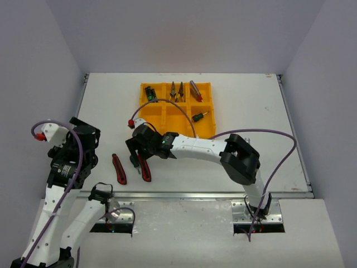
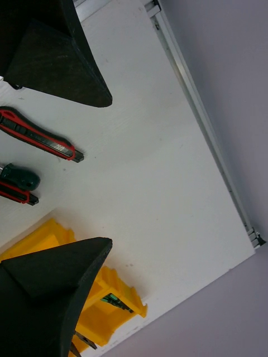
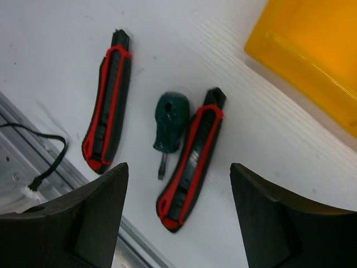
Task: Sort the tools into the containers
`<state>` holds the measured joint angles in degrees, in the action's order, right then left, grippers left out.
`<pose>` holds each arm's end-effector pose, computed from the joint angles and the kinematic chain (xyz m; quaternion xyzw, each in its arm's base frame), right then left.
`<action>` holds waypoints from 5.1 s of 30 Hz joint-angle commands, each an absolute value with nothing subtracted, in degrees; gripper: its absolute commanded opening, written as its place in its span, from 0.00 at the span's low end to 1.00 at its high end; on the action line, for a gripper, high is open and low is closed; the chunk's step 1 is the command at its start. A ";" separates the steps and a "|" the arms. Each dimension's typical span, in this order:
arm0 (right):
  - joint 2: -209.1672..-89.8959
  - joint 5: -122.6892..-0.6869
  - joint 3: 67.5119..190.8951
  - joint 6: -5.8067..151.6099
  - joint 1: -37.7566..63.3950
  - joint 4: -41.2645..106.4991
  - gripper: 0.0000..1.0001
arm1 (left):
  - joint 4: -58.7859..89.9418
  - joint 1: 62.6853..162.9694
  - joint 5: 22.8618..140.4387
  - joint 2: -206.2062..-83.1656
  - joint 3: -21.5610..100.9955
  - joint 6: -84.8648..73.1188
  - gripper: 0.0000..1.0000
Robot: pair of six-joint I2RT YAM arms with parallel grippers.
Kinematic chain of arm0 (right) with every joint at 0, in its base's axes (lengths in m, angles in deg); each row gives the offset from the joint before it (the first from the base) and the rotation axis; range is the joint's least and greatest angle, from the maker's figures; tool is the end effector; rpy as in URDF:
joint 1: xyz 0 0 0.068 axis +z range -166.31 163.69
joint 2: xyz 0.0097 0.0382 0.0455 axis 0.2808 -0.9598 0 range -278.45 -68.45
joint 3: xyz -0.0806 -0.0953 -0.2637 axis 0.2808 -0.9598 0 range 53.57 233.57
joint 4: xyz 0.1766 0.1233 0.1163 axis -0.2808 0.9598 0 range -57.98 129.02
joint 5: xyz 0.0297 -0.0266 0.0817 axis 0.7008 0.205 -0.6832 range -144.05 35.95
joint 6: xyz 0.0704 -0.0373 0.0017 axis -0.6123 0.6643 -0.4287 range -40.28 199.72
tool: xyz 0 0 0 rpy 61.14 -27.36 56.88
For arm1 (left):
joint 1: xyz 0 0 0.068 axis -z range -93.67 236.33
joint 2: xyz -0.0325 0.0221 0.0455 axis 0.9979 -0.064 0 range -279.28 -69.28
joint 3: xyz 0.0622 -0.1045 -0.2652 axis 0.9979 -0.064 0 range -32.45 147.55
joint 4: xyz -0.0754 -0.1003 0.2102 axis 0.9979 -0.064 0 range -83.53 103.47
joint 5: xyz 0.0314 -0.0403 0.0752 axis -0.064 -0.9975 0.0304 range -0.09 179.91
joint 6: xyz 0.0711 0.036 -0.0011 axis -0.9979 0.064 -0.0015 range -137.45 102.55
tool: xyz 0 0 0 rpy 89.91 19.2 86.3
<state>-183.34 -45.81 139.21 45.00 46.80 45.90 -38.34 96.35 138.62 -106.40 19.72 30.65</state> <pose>0.2216 0.4150 0.2150 -0.1968 0.8942 0.2557 0.3104 0.1008 0.0346 0.3301 -0.4404 0.7096 0.1239 0.5359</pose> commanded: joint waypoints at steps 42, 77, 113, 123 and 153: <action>-181.17 -47.07 144.72 48.15 49.67 39.97 0.13 | -32.83 95.82 135.17 -104.93 19.74 24.96 1.00; -174.62 -48.45 135.60 71.78 10.06 51.42 0.91 | -16.88 96.20 106.08 -111.61 13.19 6.75 1.00; -175.62 -52.79 111.38 66.44 -2.78 65.22 0.47 | -16.23 98.72 102.56 -115.38 13.29 5.40 1.00; -176.27 -57.50 109.44 67.59 -7.00 64.64 0.48 | -16.08 99.28 101.95 -115.75 13.37 5.07 1.00; -157.97 -47.83 103.36 61.98 -0.53 61.32 0.00 | -15.88 100.48 102.91 -113.84 13.08 4.87 1.00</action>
